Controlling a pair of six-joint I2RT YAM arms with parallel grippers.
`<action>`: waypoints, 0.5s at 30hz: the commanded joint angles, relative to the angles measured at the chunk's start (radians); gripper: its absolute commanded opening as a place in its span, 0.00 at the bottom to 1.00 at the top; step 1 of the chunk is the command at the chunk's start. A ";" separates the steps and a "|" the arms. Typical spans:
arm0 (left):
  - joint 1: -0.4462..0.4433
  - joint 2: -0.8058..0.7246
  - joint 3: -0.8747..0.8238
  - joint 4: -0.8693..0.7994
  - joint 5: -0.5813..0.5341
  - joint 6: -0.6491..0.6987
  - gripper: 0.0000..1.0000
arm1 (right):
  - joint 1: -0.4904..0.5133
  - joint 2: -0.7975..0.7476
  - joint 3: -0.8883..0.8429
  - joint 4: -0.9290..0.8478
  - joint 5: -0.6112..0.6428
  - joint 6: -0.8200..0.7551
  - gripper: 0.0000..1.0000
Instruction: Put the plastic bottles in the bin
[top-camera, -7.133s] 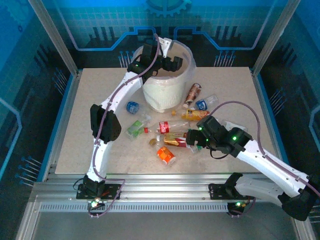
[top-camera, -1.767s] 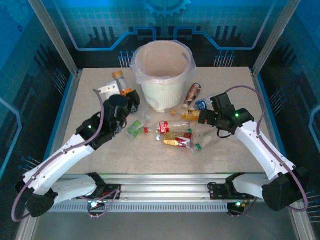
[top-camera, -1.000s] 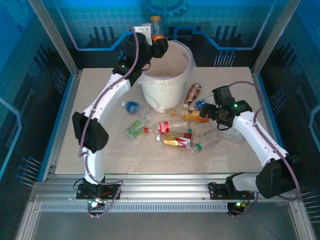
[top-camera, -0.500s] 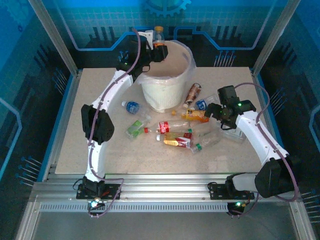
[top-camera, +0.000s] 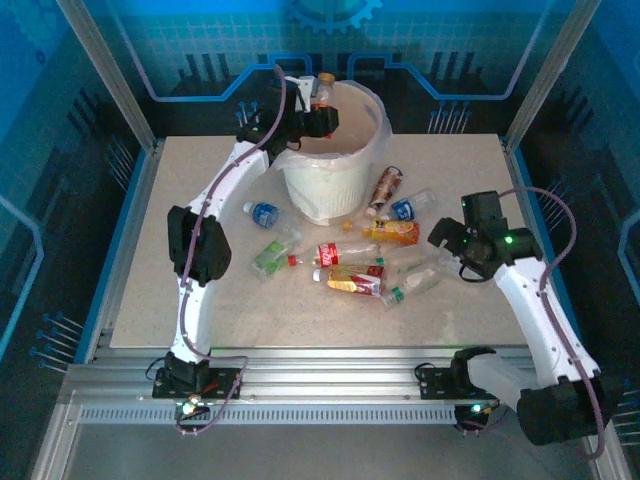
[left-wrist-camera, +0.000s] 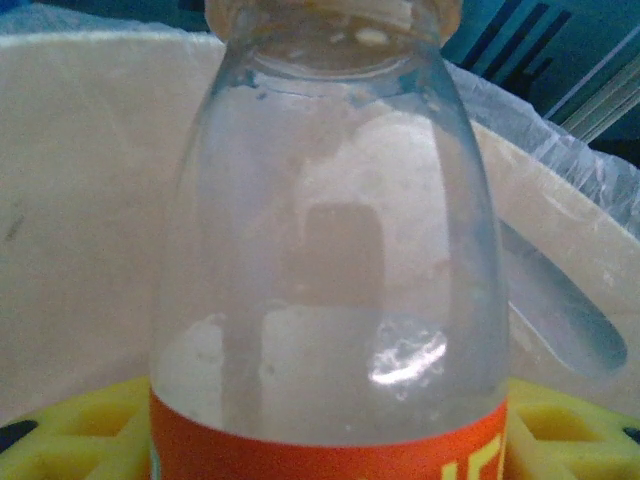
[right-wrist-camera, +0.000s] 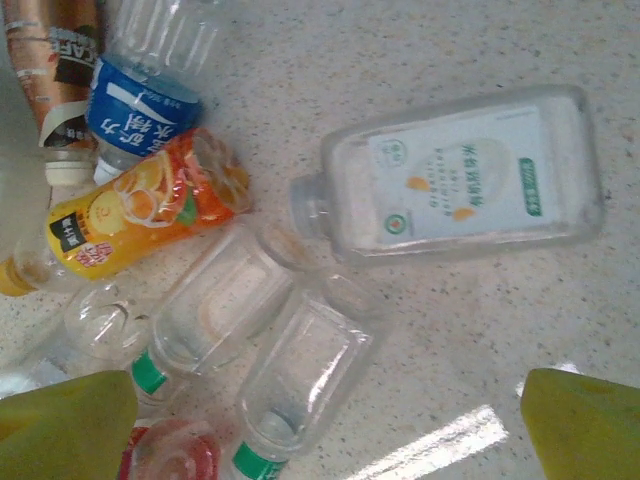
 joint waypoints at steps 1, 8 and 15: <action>0.009 0.030 0.053 -0.030 0.021 0.043 0.48 | -0.037 -0.029 -0.039 -0.033 -0.035 0.019 1.00; 0.026 0.089 0.119 -0.072 0.031 0.025 0.51 | -0.051 -0.001 -0.042 -0.038 -0.050 -0.004 1.00; 0.037 0.136 0.150 -0.071 0.037 -0.009 0.54 | -0.050 0.004 -0.071 -0.036 -0.064 -0.001 1.00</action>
